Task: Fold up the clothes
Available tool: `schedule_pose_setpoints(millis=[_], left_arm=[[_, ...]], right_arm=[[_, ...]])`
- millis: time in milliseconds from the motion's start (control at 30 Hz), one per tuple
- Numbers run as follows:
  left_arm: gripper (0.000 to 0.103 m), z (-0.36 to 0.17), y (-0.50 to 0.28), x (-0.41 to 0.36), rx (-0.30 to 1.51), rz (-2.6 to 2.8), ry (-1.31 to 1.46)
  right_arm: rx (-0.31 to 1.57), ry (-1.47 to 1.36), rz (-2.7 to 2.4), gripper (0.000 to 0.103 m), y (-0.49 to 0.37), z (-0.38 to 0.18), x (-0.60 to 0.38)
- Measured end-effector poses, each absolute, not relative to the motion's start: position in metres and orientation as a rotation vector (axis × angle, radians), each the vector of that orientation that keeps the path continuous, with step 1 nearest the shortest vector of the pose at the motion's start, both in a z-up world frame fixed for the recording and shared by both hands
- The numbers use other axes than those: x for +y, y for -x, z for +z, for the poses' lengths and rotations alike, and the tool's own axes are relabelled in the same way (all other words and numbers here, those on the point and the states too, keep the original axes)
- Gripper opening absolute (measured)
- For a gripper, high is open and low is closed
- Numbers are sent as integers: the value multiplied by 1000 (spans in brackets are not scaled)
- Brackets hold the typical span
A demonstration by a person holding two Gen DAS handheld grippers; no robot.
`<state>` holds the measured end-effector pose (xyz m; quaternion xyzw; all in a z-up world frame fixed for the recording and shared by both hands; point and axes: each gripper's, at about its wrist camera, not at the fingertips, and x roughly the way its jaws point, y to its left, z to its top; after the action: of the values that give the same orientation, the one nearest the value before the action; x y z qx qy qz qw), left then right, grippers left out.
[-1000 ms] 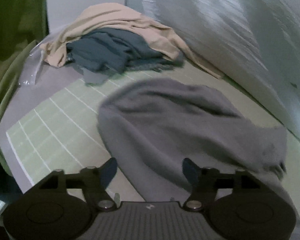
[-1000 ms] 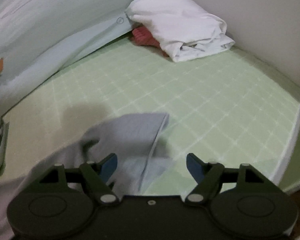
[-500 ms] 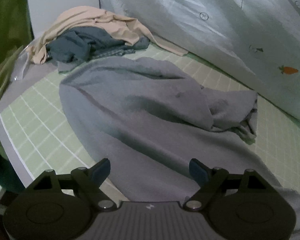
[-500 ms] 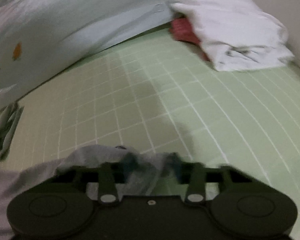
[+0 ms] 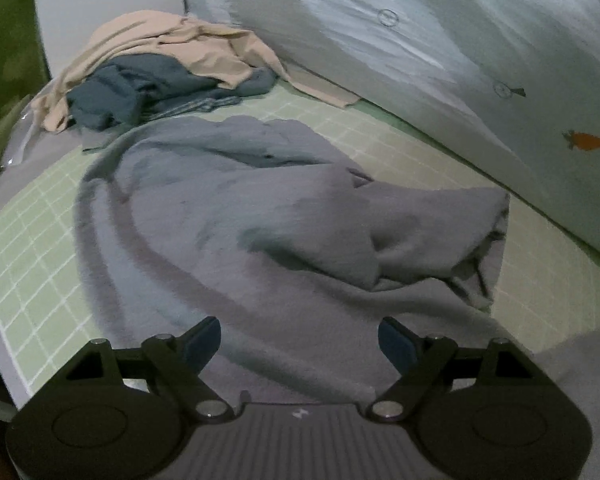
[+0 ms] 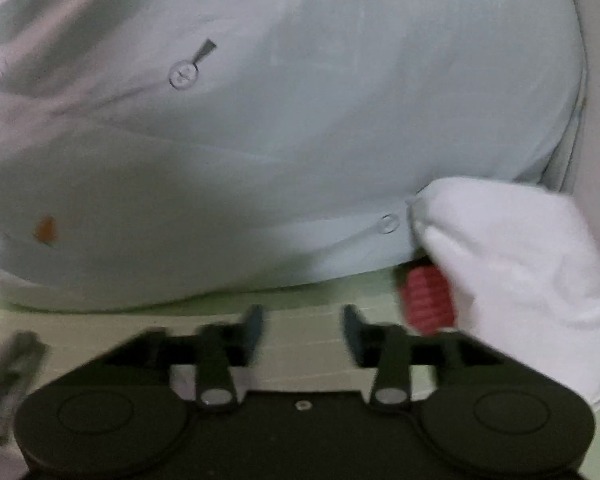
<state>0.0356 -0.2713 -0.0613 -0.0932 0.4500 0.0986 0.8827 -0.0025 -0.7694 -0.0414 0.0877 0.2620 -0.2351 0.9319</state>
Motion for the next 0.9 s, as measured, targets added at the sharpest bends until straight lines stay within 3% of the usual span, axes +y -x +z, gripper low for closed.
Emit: schedule_pose_setpoints(millis=[300,400,500,567,600,800,900], left_arm=[[87,-73,-36,-282,990,172,169],[87,-71,-39,-283,988,158,165],[87,-67,-41,-287,971,134,148],[87,-65,-42,-289,965,120,142],[87,-65,-43,-290,965,114,141],[87,-65,-40,-290,957,109,151],[87,-67,-39,-287,965,116,171]], right_arm=[[737,-495,-587,63,67,-104,-765],[798,-532,-579,62,78,-120,-756],[835,-543,-568,50,83,-132,-747],[842,-525,-534,32,82,-134,-743],[857,-492,-508,1,83,-132,-740],[757,-376,-539,1,119,-89,-750],[796,-382,-661,3,139,-93,-764]])
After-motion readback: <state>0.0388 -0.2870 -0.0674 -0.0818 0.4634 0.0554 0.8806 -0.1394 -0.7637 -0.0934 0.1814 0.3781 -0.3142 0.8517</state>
